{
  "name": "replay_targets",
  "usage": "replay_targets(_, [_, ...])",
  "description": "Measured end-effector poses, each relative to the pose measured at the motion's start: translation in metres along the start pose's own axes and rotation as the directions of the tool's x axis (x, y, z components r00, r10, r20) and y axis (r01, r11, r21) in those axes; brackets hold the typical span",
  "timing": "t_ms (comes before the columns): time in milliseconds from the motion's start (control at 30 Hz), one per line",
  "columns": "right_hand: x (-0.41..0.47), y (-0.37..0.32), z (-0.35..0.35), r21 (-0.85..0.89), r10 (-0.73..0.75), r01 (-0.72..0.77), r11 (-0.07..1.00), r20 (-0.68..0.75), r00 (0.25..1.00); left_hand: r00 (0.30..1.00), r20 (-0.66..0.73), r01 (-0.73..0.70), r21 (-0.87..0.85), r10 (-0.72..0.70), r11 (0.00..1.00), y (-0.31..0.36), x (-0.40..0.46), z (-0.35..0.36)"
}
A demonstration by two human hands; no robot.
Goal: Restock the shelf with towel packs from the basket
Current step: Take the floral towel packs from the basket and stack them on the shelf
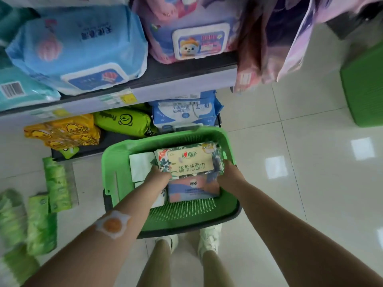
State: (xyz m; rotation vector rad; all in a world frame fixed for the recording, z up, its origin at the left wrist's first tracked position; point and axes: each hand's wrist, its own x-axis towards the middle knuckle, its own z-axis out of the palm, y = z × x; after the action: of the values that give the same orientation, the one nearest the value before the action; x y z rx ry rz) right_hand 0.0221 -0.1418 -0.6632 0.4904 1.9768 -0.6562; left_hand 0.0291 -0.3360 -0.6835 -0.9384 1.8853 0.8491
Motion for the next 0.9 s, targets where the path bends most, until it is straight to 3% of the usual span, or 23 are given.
replay_targets(100, [0.020, -0.001, 0.010, 0.042, 0.052, -0.052, 0.998, 0.002, 0.999, 0.997, -0.008, 0.073, -0.073, -0.074, 0.995, -0.003, 0.017, 0.001])
replay_targets(233, [0.042, -0.014, 0.022, 0.186, 0.093, -0.074, 0.980, -0.097, 0.991, 0.995, 0.029, 0.101, -0.144, -0.097, 0.984, -0.013, 0.044, 0.009])
replay_targets(433, [0.048, -0.022, 0.045, 0.152, 0.086, -0.042, 0.987, -0.298, 0.951, 0.997, 0.035, 0.077, -0.222, -0.071, 0.972, -0.022, 0.061, 0.020])
replay_targets(567, [0.056, -0.019, 0.046, 0.271, 0.158, -0.090, 0.958, -0.240, 0.958, 0.996, 0.042, 0.089, -0.229, -0.082, 0.969, -0.026, 0.066, 0.021])
replay_targets(667, [0.061, -0.018, 0.037, 0.262, 0.175, -0.127, 0.957, -0.170, 0.970, 0.996, 0.060, 0.076, -0.231, -0.064, 0.970, -0.030, 0.074, 0.023])
replay_targets(800, [0.052, -0.019, 0.026, 0.172, 0.108, -0.095, 0.981, -0.070, 0.992, 0.999, 0.033, 0.030, -0.243, -0.022, 0.970, -0.034, 0.059, 0.016])
replay_targets(900, [0.032, -0.015, 0.024, 0.170, 0.045, -0.032, 0.985, -0.073, 0.996, 1.000, 0.001, 0.001, -0.237, -0.001, 0.972, -0.038, 0.031, 0.003])
